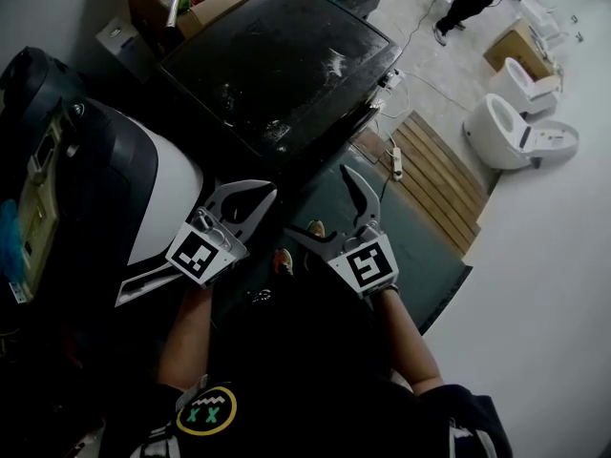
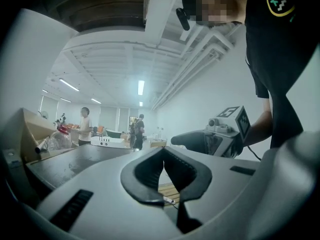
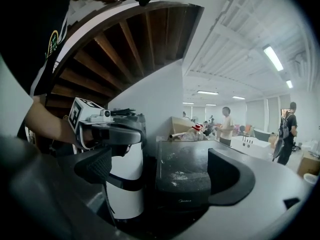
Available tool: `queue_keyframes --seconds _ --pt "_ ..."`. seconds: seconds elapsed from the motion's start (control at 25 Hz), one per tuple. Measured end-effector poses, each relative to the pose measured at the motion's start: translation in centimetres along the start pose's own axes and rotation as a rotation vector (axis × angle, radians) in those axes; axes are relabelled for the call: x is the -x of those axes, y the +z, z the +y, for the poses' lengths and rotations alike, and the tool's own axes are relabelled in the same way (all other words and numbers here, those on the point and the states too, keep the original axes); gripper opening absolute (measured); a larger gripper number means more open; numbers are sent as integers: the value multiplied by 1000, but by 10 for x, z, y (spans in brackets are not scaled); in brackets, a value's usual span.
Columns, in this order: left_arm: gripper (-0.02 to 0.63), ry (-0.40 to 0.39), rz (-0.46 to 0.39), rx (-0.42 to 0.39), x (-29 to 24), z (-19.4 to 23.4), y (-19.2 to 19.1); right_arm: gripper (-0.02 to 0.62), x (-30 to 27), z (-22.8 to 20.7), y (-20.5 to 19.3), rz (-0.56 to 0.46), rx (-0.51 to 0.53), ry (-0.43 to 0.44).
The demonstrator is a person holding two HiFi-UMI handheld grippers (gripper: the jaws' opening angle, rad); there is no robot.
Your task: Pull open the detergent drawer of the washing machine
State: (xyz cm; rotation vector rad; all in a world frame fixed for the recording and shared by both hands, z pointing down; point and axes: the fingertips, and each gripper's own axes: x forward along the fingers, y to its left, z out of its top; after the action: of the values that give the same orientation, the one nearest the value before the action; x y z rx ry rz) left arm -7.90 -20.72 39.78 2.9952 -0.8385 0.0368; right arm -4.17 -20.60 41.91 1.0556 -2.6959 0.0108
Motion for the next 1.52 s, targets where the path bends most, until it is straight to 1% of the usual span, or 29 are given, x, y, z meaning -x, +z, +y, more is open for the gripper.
queue_keyframes --seconds 0.12,0.28,0.36,0.44,0.56,0.68,0.72,0.8,0.88,0.96,1.0,1.12,1.24,1.4,1.44,1.52 --pt "18 21 28 -14 -16 16 -8 600 -14 -20 -15 7 -20 29" --pt "18 47 20 -33 -37 35 -7 600 -32 -49 -38 26 -72 62" --pt "18 44 37 -48 -45 40 -7 600 -41 -65 -55 22 -129 69" --pt "18 48 44 -44 -52 46 -5 600 -52 -79 -75 24 -201 79" --pt "18 65 38 -47 -58 55 -2 600 -67 -96 -111 40 -319 101" --pt "19 77 37 -9 -60 57 1 600 -82 -106 -149 46 -468 124" --pt "20 80 48 -9 -59 58 0 600 -86 -108 -161 46 -528 133" --pt "20 85 70 -39 -56 63 -4 600 -96 -110 -178 46 -670 153" --pt "19 99 64 -38 -54 66 -3 600 -105 -112 -193 50 -809 159" --pt "18 109 74 -10 -52 67 -2 600 -113 -115 -213 60 -886 156" --pt "20 112 85 -11 -51 67 -2 600 -116 -115 -221 62 -916 163" --pt "18 123 105 -17 -46 70 -5 598 -123 -110 -239 65 -966 208" --pt "20 129 121 -19 -44 71 -8 596 -131 -103 -242 45 -1017 268" --pt "20 134 123 4 -43 69 -7 553 -140 -104 -236 -28 -1082 335" --pt "18 135 128 4 -43 70 -7 525 -141 -105 -237 -43 -1096 347" --pt "20 136 138 4 -41 71 -8 511 -143 -105 -239 -71 -1116 378"
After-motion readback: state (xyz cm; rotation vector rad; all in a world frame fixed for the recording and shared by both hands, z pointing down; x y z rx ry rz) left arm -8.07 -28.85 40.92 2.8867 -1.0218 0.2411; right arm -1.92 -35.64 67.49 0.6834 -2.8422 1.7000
